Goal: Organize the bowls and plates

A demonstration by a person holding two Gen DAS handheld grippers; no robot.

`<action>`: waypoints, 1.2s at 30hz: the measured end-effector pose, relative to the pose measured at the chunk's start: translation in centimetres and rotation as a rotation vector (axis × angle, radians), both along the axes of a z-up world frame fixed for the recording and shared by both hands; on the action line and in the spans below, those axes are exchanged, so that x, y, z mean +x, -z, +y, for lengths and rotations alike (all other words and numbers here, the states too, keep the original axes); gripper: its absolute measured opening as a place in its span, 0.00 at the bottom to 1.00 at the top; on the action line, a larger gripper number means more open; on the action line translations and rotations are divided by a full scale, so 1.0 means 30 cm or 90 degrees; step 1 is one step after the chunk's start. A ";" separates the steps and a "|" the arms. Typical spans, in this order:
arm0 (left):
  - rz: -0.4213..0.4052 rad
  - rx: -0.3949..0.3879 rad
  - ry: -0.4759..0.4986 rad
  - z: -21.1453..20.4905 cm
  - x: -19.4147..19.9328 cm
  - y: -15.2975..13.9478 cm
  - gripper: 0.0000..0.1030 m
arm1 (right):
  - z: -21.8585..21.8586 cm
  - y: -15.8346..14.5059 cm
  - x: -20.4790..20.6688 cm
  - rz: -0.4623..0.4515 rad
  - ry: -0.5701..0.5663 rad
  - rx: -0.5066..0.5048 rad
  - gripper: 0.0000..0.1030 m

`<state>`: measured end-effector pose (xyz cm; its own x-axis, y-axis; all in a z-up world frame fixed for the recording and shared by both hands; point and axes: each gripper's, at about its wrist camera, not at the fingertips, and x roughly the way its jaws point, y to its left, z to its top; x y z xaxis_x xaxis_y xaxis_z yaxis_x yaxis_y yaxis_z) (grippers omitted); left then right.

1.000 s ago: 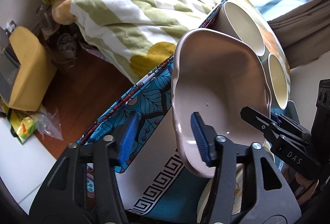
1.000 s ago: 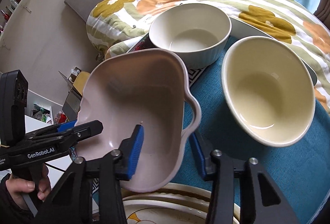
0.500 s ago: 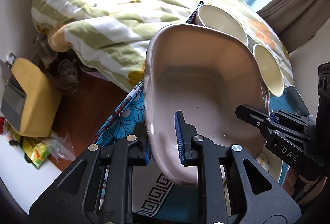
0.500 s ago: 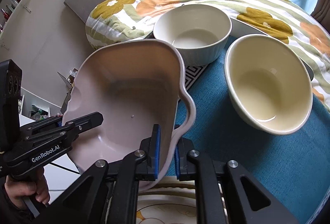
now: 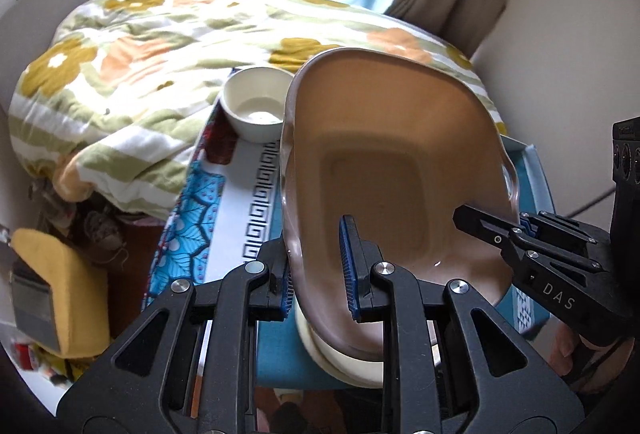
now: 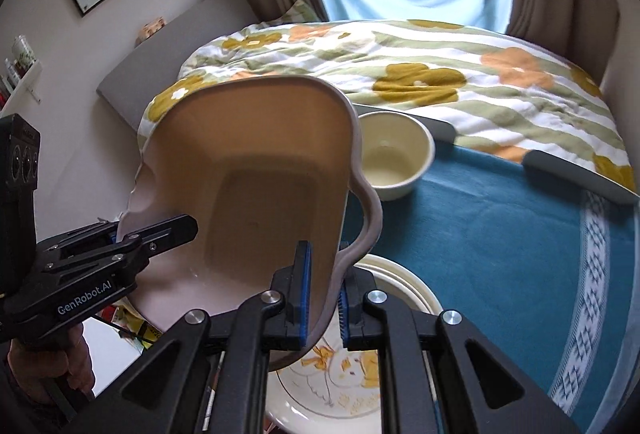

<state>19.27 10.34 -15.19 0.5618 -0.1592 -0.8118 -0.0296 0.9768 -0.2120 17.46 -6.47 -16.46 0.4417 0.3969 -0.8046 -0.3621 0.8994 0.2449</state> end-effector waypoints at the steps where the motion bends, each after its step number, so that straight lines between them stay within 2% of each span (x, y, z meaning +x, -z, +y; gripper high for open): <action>1: -0.001 0.001 0.019 -0.048 -0.003 -0.012 0.17 | -0.041 -0.010 -0.021 -0.001 0.019 -0.002 0.10; 5: -0.004 0.002 0.089 -0.238 -0.017 -0.031 0.17 | -0.201 -0.042 -0.093 -0.005 0.090 -0.004 0.10; 10: 0.018 -0.002 0.147 -0.500 -0.026 0.003 0.17 | -0.414 -0.048 -0.144 -0.001 0.152 -0.012 0.10; 14: 0.038 -0.012 0.170 -0.704 -0.025 0.061 0.17 | -0.602 -0.020 -0.164 0.018 0.179 -0.018 0.10; 19: 0.079 -0.017 0.192 -0.920 -0.002 0.180 0.17 | -0.784 0.065 -0.168 0.054 0.201 -0.025 0.10; 23: 0.099 -0.022 0.184 -1.034 0.012 0.276 0.17 | -0.890 0.148 -0.156 0.080 0.200 -0.027 0.10; 27: 0.121 -0.001 0.178 -1.116 0.017 0.357 0.17 | -0.953 0.227 -0.150 0.099 0.194 -0.022 0.10; 36: 0.141 0.017 0.157 -1.150 0.034 0.444 0.17 | -1.013 0.314 -0.149 0.112 0.187 0.013 0.10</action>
<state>20.28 -24.16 -28.51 0.3181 -0.2447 -0.9159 0.1659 0.9656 -0.2003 12.99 -36.87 -25.89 0.3946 0.2902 -0.8718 -0.0394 0.9533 0.2996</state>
